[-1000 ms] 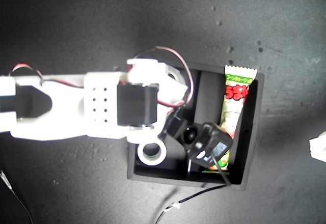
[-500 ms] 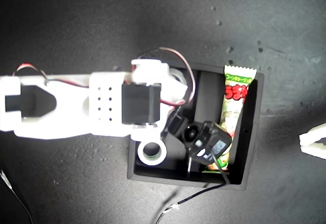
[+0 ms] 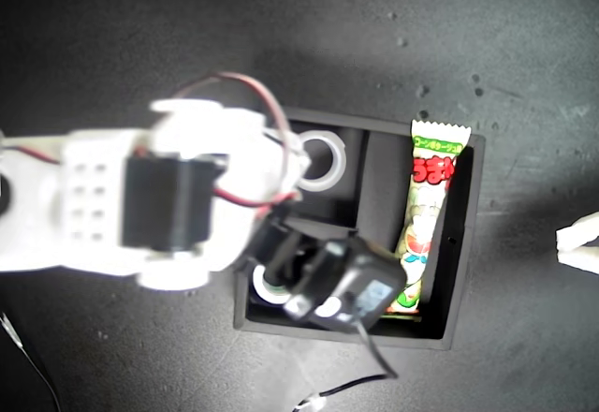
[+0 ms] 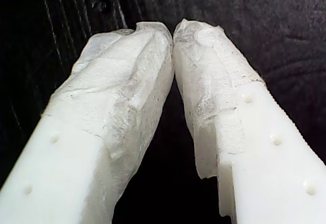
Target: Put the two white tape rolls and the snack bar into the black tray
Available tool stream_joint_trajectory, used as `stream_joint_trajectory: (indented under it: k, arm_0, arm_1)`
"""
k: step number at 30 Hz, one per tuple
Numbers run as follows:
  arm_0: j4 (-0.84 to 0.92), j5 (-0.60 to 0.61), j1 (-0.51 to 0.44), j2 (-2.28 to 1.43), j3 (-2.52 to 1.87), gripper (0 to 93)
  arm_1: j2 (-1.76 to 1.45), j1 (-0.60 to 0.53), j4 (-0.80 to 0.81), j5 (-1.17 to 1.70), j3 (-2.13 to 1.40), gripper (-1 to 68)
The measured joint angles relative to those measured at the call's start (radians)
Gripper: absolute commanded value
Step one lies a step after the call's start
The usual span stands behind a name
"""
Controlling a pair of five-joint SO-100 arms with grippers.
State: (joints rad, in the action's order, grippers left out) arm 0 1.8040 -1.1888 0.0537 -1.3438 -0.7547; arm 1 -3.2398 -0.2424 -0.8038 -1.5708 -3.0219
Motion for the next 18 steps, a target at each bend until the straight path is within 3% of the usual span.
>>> stream_joint_trajectory:
  k: [10, 18]
  arm_0:
    - [-0.472, -0.080, 0.035, -1.121, -1.322, 0.0]
    - [-0.624, -0.147, -0.014, -1.401, -1.816, 0.0]
  arm_1:
    - [-0.098, 0.115, -0.212, 0.000, -0.087, -0.5]
    - [-0.098, 0.281, -0.402, 0.000, -0.091, -0.3]
